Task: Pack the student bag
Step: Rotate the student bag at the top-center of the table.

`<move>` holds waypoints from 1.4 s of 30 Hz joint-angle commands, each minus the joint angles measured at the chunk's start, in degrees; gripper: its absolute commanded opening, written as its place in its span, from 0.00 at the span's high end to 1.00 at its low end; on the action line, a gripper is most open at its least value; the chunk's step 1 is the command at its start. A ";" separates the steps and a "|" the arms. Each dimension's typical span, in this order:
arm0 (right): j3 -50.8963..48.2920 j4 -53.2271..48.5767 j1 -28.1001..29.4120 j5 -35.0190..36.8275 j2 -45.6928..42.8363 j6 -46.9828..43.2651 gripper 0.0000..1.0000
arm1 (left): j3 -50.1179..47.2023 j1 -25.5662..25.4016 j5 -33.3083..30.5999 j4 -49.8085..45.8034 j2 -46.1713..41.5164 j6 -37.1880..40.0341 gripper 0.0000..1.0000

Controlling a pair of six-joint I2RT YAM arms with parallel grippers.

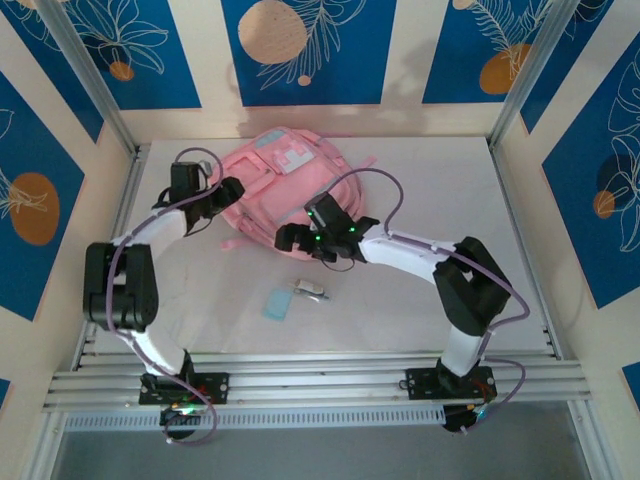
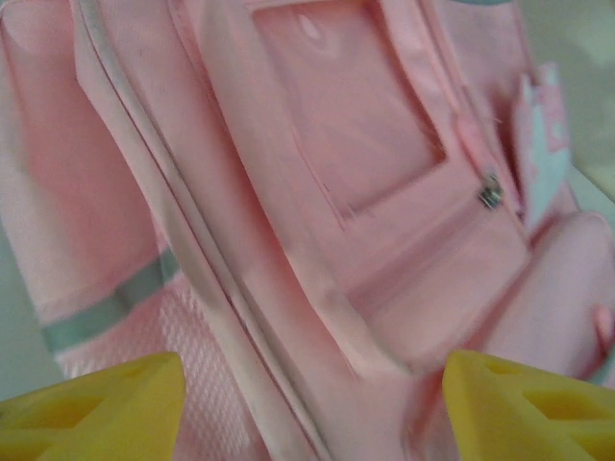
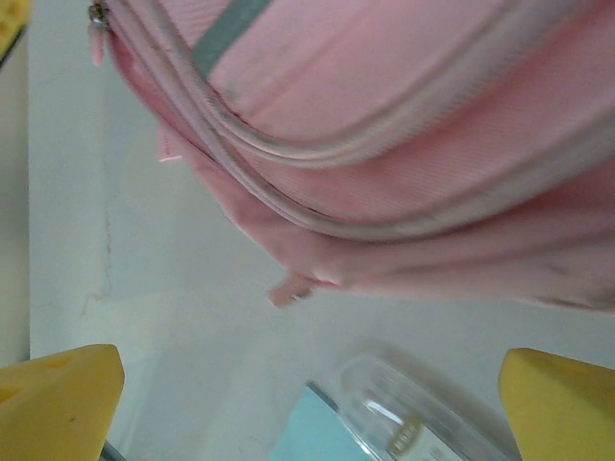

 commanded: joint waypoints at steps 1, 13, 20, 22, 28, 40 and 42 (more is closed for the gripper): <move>2.67 1.08 0.80 1.01 2.62 1.58 0.00 | 4.95 0.81 -0.78 0.27 5.00 -1.13 0.29; 4.65 0.16 -6.50 8.67 9.34 3.02 0.00 | 7.92 1.18 7.68 3.21 12.45 -3.96 1.00; 10.82 -8.97 -12.36 14.09 9.29 -3.05 0.00 | -6.18 -2.60 11.02 12.20 -2.69 -13.61 1.00; 12.02 -11.84 -13.08 14.16 8.26 -4.56 0.00 | -8.88 -5.07 8.05 11.78 -7.33 -15.02 1.00; 10.58 -18.00 -10.03 11.27 0.83 -3.62 0.04 | -12.80 -9.35 -1.58 12.03 -14.92 -18.22 1.00; 12.29 -11.03 1.99 4.73 -0.78 4.29 0.20 | -17.59 -11.40 -5.32 18.13 -15.70 -23.07 1.00; 12.81 -8.70 3.14 3.71 1.38 6.77 0.26 | -18.18 -11.50 -5.57 18.58 -16.12 -23.19 1.00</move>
